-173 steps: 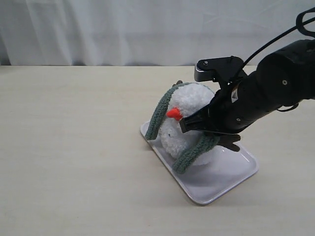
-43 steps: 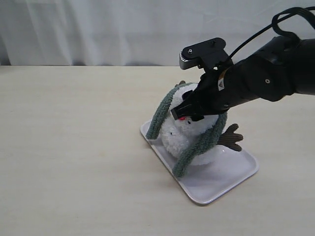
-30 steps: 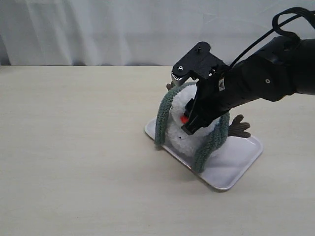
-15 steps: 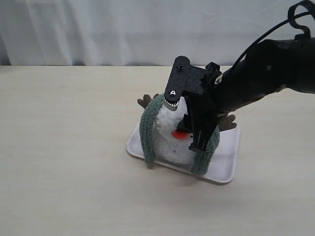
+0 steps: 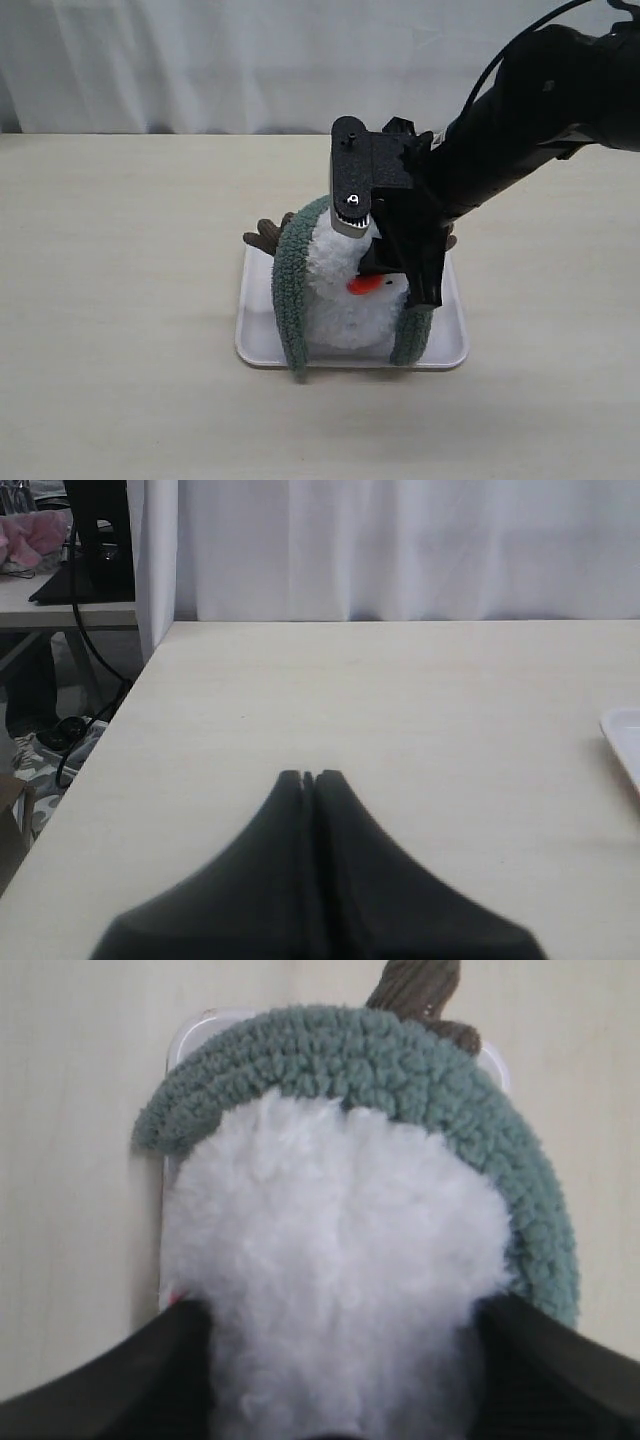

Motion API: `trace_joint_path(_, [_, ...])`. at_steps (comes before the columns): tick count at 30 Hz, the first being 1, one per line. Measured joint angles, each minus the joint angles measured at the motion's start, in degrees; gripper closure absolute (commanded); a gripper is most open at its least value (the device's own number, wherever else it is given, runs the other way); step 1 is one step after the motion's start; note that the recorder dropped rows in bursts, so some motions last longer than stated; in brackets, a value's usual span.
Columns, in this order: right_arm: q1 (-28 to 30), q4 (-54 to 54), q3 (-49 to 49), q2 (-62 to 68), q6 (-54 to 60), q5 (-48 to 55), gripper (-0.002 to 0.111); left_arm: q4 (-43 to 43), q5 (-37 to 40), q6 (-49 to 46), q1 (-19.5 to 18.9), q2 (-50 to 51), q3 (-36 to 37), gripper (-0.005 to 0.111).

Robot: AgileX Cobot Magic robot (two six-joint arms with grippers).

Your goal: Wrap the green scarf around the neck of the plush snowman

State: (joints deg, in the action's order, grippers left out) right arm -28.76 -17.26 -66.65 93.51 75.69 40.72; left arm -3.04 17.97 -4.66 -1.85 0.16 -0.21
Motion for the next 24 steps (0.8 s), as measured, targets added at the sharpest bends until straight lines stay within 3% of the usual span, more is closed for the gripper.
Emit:
trace_joint_path(9, [0.00, 0.00, 0.00, 0.00, 4.68, 2.65, 0.104, 0.00, 0.00, 0.00, 0.00, 0.00, 0.00, 0.107])
trace_joint_path(17, [0.00, 0.00, 0.00, 0.00, -1.71, -3.33, 0.102, 0.00, 0.00, 0.00, 0.00, 0.00, 0.00, 0.107])
trace_joint_path(18, [0.00, 0.00, 0.00, 0.00, -2.37, -4.12, 0.100, 0.00, 0.00, 0.00, 0.00, 0.00, 0.00, 0.107])
trace_joint_path(20, [0.00, 0.00, 0.00, 0.00, -3.04, -4.62, 0.085, 0.00, 0.00, 0.00, 0.00, 0.00, 0.00, 0.107])
trace_joint_path(23, [0.00, 0.00, 0.00, 0.00, -3.28, -4.52, 0.055, 0.00, 0.00, 0.00, 0.00, 0.00, 0.00, 0.107])
trace_joint_path(24, [0.00, 0.00, 0.00, 0.00, -3.28, -4.41, 0.051, 0.00, 0.00, 0.00, 0.00, 0.00, 0.00, 0.107])
